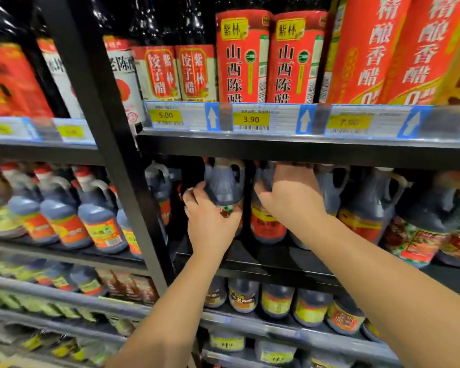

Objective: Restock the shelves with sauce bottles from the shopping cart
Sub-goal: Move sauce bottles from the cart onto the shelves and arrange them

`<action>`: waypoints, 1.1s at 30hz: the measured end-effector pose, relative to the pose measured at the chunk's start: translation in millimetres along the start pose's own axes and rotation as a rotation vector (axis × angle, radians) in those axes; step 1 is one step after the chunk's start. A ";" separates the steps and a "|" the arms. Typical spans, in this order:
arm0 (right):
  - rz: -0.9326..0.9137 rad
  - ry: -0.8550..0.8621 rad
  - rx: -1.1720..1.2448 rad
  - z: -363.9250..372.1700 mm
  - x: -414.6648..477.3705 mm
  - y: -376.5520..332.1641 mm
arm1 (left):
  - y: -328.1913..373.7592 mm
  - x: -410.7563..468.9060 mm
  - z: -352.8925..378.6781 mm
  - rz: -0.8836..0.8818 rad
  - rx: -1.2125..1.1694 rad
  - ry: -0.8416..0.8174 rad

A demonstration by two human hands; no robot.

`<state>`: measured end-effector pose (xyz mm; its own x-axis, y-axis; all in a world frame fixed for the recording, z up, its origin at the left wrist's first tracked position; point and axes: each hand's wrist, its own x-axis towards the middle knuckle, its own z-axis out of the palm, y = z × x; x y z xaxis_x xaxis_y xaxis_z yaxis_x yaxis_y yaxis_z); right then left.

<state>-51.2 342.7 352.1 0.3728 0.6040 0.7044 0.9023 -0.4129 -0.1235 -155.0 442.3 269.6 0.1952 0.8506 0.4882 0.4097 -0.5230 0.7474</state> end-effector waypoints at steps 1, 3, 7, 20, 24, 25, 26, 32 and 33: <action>0.001 -0.019 -0.004 2.1 3.5 0.9 | -2.8 2.5 2.9 -0.004 -0.035 -0.030; 0.069 -0.132 -0.023 10.5 11.8 6.4 | -5.7 5.3 7.8 -0.014 -0.151 -0.076; 0.148 -0.221 -0.034 18.1 21.8 8.0 | -8.5 6.2 11.8 -0.009 -0.276 -0.111; 0.219 -0.327 -0.032 17.8 27.2 7.7 | -12.7 -3.0 -5.8 0.018 -0.142 -0.056; 0.249 -0.323 0.016 16.5 22.8 7.3 | -15.5 -9.5 -12.2 0.025 -0.093 -0.034; 0.259 -0.318 0.028 16.1 20.7 7.2 | -15.9 -11.0 -13.0 0.023 -0.089 -0.028; 0.261 -0.305 0.041 15.4 18.6 7.1 | -16.2 -12.2 -13.9 0.021 -0.088 -0.022; 0.221 -0.196 0.121 6.7 4.9 3.8 | -16.3 -15.2 -17.2 0.020 -0.073 -0.009; 0.211 -0.176 0.127 5.7 2.8 3.0 | -16.0 -15.5 -17.4 0.022 -0.072 -0.009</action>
<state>-46.1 347.1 349.7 0.5768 0.6273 0.5234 0.8166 -0.4600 -0.3486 -180.1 436.5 257.9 0.2113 0.8394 0.5008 0.3406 -0.5435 0.7672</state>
